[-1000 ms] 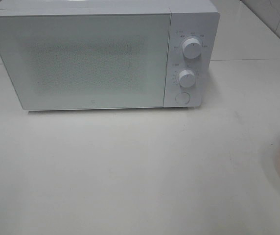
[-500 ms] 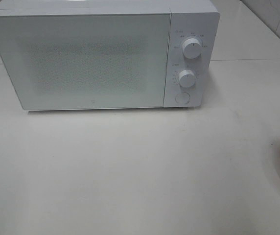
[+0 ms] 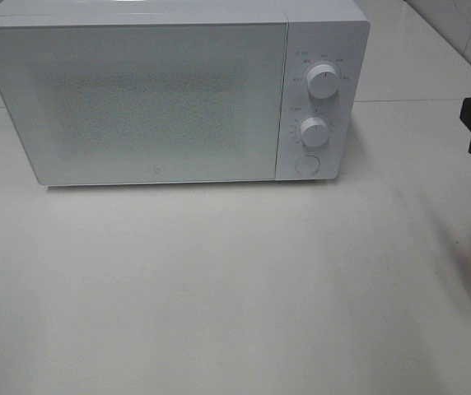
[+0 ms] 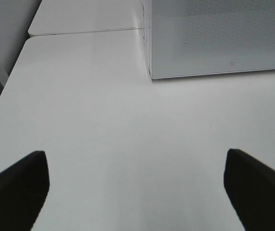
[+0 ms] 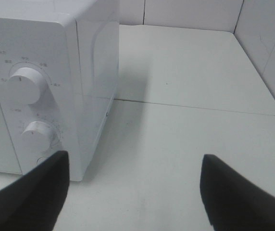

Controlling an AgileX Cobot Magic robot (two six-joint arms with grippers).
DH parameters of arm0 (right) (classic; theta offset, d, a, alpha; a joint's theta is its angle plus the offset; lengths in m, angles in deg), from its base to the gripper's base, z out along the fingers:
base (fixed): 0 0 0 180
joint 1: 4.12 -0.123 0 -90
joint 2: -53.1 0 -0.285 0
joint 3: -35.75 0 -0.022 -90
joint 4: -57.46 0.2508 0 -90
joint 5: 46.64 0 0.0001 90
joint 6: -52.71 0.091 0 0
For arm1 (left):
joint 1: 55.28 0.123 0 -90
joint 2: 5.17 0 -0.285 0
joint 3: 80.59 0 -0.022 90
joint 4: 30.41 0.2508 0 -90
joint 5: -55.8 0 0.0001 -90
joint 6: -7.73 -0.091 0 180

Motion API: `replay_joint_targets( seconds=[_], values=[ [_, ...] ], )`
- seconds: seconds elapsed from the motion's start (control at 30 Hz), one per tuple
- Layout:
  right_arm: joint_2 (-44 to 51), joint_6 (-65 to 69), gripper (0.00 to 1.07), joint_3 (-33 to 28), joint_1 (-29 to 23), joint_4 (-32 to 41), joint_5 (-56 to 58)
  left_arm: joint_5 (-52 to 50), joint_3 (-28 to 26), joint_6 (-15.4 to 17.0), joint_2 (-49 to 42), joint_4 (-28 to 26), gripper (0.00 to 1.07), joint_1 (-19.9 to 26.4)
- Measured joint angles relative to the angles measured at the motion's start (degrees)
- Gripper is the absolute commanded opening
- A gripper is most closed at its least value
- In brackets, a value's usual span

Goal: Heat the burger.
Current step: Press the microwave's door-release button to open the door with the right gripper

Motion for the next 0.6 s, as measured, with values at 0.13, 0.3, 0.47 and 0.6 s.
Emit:
replay_joint_targets(
  seconds=[0.13,0.3,0.47,0.6],
  values=[
    [-4.2,-7.2,0.73,-0.3,-5.4,8.5,-7.0,0.0,0.0,0.0,0.0,0.0,0.91,0.0],
    [-8.5,-14.6,0.73,-0.3,-13.1,17.4,-13.6,0.0,0.0,0.0,0.0,0.0,0.91,0.0],
    [-12.5,-19.0,0.73,-0.3,-20.7,25.2,-22.2,0.0,0.0,0.0,0.0,0.0,0.91,0.0],
    [-16.2,-19.7,0.73,-0.3,-26.2,29.9,-27.7,0.0,0.0,0.0,0.0,0.0,0.91,0.0]
  ],
)
